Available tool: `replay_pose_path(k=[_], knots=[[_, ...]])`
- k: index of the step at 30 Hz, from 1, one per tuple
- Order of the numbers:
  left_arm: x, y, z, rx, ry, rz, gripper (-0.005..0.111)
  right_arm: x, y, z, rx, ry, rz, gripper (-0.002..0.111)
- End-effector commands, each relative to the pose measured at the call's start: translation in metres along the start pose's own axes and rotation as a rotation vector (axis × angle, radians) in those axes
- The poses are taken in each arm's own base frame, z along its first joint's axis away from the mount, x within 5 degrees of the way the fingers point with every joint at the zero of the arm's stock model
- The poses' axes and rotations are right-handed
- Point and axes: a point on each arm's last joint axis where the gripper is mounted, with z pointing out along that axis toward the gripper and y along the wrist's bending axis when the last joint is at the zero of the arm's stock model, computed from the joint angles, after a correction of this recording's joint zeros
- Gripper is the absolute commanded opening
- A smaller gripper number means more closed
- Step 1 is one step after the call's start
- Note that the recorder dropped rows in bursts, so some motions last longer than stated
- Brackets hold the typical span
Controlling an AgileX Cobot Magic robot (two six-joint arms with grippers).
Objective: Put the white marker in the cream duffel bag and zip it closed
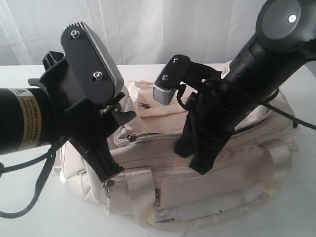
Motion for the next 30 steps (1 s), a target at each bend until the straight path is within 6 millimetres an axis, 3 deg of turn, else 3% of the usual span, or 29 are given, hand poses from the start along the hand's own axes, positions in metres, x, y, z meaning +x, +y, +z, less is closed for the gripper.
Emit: replay_pose_path(k=[1, 9, 19, 30], knots=[[-0.001, -0.003, 0.0, 0.034, -0.008, -0.098, 0.042, -0.002, 0.002, 0.0, 0.001, -0.019, -0.013, 0.0], [0.02, -0.015, 0.003, 0.074, 0.064, -0.157, 0.042, -0.003, 0.0, 0.0, 0.016, -0.027, -0.017, 0.0], [0.017, -0.014, -0.002, 0.08, 0.036, -0.183, 0.042, -0.002, -0.001, 0.001, 0.028, -0.031, -0.017, 0.0], [0.027, -0.023, 0.018, 0.105, 0.116, -0.157, 0.042, 0.001, 0.001, 0.005, 0.017, -0.019, -0.012, 0.0]])
